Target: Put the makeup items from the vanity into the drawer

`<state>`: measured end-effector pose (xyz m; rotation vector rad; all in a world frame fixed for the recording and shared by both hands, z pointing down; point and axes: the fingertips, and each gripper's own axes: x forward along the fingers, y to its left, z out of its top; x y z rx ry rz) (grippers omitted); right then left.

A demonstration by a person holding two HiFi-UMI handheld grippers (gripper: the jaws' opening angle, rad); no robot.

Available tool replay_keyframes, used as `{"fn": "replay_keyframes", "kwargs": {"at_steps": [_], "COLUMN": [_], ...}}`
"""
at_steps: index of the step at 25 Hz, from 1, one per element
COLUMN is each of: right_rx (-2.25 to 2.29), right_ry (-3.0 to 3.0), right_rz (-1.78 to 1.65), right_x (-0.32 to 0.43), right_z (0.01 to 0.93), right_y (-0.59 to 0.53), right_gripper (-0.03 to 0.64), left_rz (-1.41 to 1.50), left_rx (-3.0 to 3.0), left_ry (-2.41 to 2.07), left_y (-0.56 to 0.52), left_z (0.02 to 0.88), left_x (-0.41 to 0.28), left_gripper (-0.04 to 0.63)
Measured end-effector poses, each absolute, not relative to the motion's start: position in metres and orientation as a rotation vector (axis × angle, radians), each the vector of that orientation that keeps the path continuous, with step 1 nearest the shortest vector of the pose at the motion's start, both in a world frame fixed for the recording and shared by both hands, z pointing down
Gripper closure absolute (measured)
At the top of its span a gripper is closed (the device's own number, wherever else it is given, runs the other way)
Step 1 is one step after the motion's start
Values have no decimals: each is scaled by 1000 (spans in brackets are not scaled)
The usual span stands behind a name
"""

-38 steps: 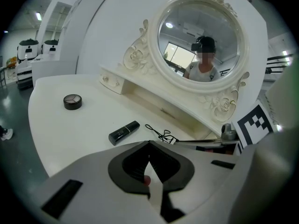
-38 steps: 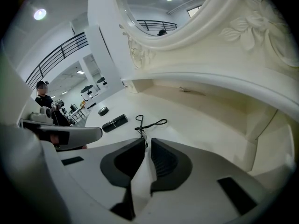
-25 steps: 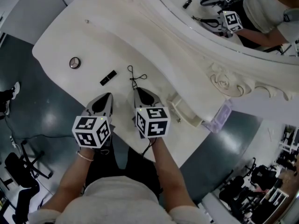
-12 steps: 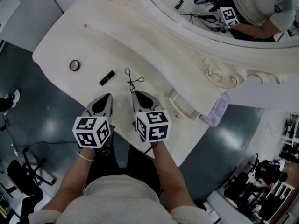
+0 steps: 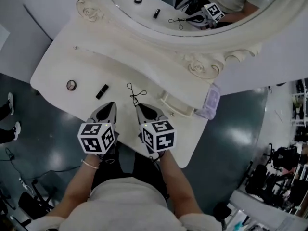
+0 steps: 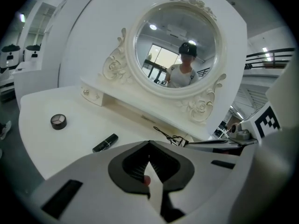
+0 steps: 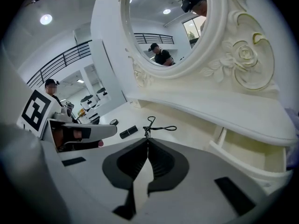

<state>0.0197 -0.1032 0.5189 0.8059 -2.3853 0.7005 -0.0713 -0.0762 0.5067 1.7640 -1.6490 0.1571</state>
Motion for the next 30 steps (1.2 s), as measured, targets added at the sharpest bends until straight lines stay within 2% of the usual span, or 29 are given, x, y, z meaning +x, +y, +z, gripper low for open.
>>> {"fn": "replay_keyframes", "kwargs": {"at_steps": [17, 24, 30], "right_rx": [1204, 1229, 1199], "right_ry": [-2257, -2216, -2195], "right_rz": [781, 819, 841], "right_x": [139, 177, 186], "right_z": [485, 485, 489], "right_y": [-76, -76, -84], "right_gripper": [597, 597, 597], "left_rz": [245, 241, 247], "left_rx": [2056, 2084, 2070], "left_ry": [-1349, -1301, -1308], "left_y": [-97, -97, -101], "left_z": [485, 484, 486], "left_x": [34, 75, 83], "left_gripper": [594, 594, 594]}}
